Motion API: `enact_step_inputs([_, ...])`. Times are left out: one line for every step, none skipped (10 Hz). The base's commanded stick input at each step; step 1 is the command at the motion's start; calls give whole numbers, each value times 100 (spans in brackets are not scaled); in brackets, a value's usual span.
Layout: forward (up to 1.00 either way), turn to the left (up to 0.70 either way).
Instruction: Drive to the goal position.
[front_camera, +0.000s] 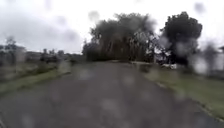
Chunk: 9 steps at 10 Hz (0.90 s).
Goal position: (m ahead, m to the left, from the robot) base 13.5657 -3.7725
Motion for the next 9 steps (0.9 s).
enact_step_inputs([100,-35])
enact_step_inputs([100,-35])
enact_step_inputs([100,-31])
enact_step_inputs([100,-3])
enact_step_inputs([100,-2])
enact_step_inputs([100,-1])
enact_step_inputs([100,0])
enact_step_inputs([100,0])
enact_step_inputs([100,0])
